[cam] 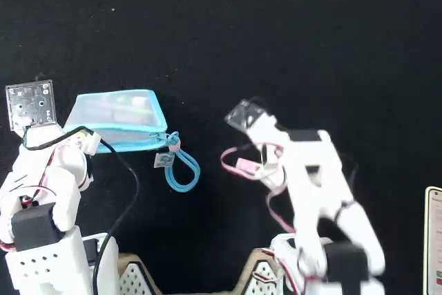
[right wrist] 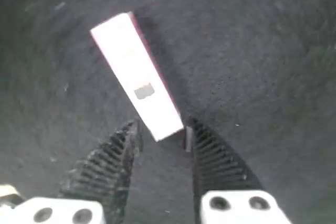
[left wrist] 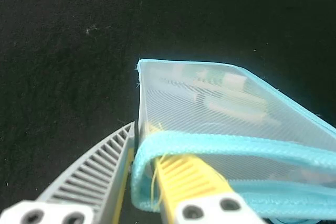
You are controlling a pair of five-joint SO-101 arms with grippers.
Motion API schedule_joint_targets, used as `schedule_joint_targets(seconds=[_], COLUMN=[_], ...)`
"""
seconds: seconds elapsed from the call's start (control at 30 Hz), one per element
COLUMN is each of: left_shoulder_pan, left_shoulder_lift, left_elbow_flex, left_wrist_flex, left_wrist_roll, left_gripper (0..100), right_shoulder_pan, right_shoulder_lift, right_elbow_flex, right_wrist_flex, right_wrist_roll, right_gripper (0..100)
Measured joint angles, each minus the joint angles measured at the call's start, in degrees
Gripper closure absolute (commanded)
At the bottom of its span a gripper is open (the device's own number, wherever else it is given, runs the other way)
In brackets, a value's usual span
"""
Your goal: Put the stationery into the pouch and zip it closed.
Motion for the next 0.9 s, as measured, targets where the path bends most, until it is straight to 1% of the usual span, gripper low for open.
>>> schedule_joint_targets(seconds=[0.1,0.2,0.3,0.5,0.57,0.67,0.77,0.9], left_shoulder_pan=[0.0,0.0,0.0,0.0,0.0,0.0,0.0,0.0], left_shoulder_lift=[0.0,0.0,0.0,0.0,0.0,0.0,0.0,0.0], left_elbow_flex=[0.0,0.0,0.0,0.0,0.0,0.0,0.0,0.0], left_wrist_flex=[0.0,0.0,0.0,0.0,0.0,0.0,0.0,0.0], left_wrist_roll=[0.0,0.0,0.0,0.0,0.0,0.0,0.0,0.0], left_gripper=[97,97,97,97,97,97,97,97], right_shoulder_pan=[-0.2,-1.7,-4.5,-12.9,-14.7,-15.1,-15.1,-15.0], right_shoulder_lift=[8.2,12.4,12.4,10.9,9.6,8.6,8.6,8.5], right_elbow_flex=[-7.3,-14.9,-19.8,-20.7,-20.7,-17.9,-14.9,-12.0], right_wrist_flex=[3.4,9.2,12.0,13.4,13.5,12.6,8.4,4.3], right_wrist_roll=[-3.1,-3.4,-3.5,-2.5,-0.9,5.0,10.5,13.6], right_gripper=[86.8,86.8,86.8,86.8,86.8,86.8,86.8,86.8])
